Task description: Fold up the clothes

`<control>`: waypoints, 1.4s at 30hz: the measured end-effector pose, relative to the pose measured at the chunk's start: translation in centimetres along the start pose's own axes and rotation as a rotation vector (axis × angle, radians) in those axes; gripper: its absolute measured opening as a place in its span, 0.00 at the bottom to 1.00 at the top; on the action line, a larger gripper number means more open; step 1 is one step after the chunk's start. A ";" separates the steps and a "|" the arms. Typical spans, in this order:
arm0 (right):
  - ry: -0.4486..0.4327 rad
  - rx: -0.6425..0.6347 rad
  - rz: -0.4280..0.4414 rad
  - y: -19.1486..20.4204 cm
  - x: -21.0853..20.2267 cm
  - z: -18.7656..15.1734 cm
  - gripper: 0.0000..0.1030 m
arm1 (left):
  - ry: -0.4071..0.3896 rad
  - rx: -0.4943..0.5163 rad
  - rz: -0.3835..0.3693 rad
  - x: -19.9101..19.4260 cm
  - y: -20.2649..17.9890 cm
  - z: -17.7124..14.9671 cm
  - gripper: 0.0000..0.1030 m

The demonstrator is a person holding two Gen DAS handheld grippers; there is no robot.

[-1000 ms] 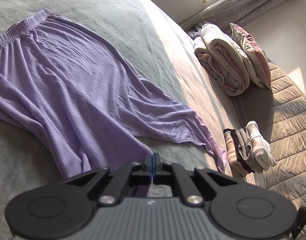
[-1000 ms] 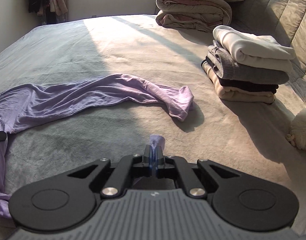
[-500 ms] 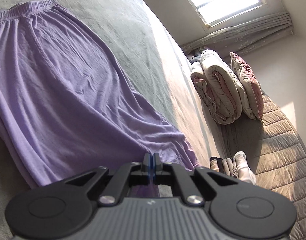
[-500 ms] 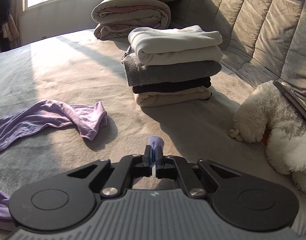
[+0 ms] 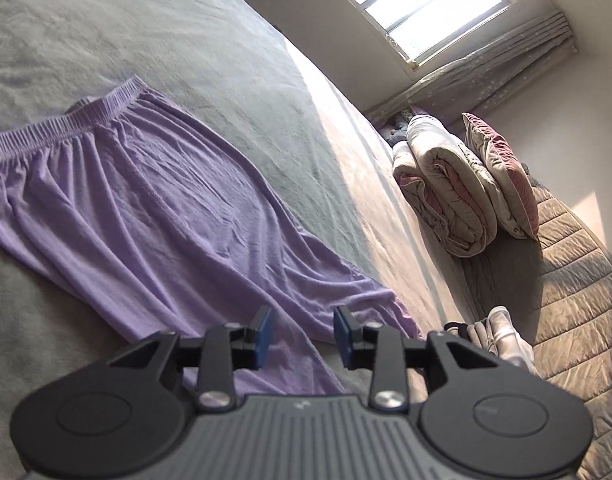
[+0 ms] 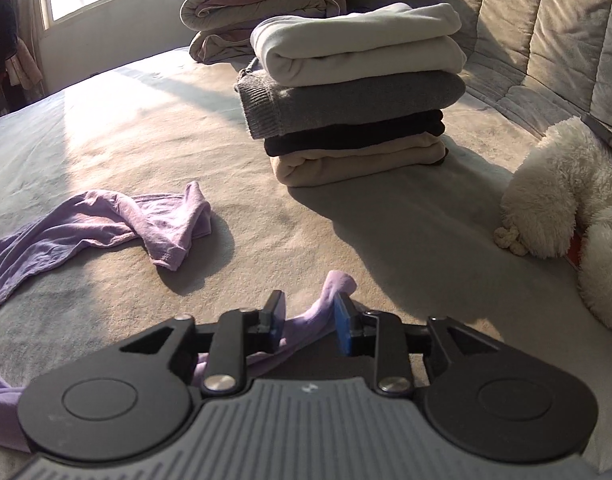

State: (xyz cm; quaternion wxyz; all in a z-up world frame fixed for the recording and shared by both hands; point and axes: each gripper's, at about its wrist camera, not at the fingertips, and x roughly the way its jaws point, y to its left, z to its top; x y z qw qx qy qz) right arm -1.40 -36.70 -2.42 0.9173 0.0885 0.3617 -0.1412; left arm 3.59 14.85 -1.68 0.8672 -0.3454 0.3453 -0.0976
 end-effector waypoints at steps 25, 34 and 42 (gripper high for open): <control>0.113 -0.725 0.705 24.1 -6.3 -9.7 0.30 | -0.129 -0.136 0.250 -5.0 12.6 3.4 0.26; 0.024 -0.855 0.647 25.5 -5.1 -11.5 0.09 | -0.105 -0.057 0.258 -3.2 12.7 3.7 0.01; 0.021 -0.797 0.730 24.4 -7.0 -9.4 0.00 | -0.105 -0.076 0.246 -5.7 13.4 4.3 0.01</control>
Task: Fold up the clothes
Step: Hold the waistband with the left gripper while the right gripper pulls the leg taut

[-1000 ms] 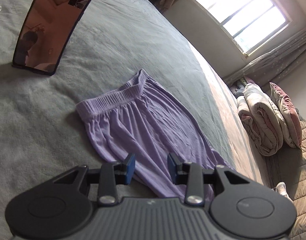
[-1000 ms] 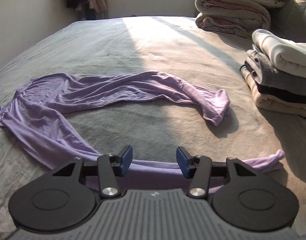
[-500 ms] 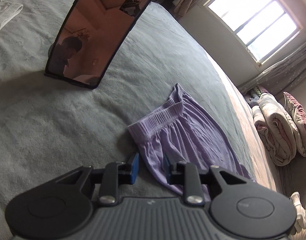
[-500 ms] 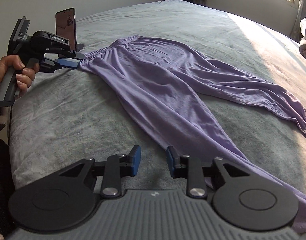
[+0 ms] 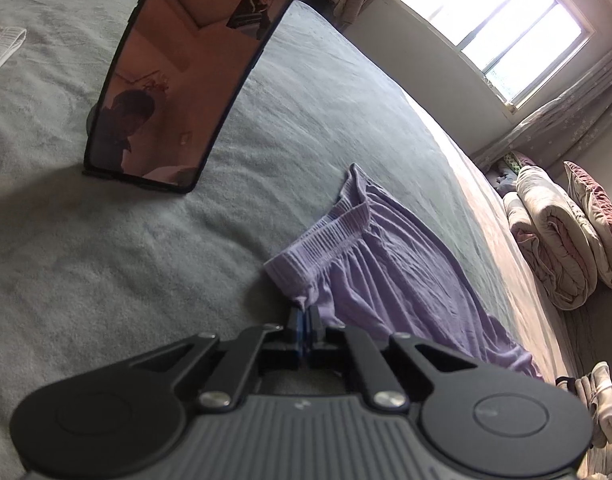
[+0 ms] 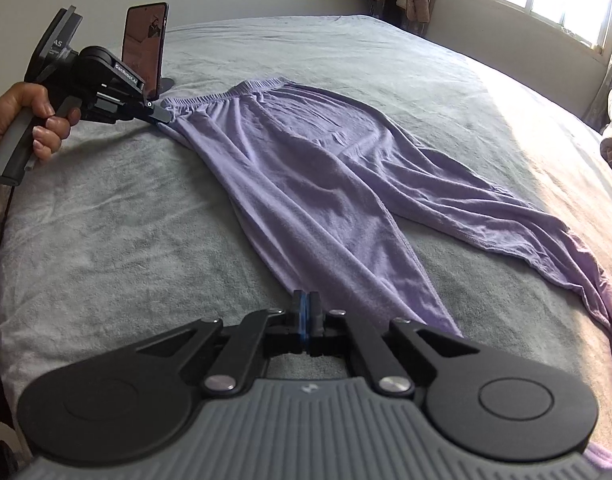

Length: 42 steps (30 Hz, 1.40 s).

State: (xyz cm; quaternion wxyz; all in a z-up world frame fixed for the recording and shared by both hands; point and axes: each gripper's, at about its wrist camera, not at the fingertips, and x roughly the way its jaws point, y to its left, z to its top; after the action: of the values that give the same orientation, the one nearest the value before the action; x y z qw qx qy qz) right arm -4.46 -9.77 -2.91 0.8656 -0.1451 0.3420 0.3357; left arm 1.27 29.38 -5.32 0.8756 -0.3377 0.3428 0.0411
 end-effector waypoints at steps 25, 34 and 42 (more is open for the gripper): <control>0.039 -0.117 -0.026 1.6 1.3 -0.3 0.15 | 0.056 0.001 0.037 -0.9 1.1 -0.3 0.01; 0.035 -0.131 -0.048 1.5 2.0 -0.1 0.33 | 0.058 0.006 0.042 -0.9 1.1 -0.3 0.01; 0.050 -0.171 -0.016 2.4 1.5 0.0 0.00 | 0.043 0.010 0.046 -1.2 1.0 -0.2 0.01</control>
State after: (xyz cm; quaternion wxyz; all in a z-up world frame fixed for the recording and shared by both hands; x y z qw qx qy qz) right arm -5.33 -7.28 -4.03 0.8437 -0.2296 0.3326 0.3532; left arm -0.13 30.23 -5.27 0.8685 -0.3262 0.3695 0.0522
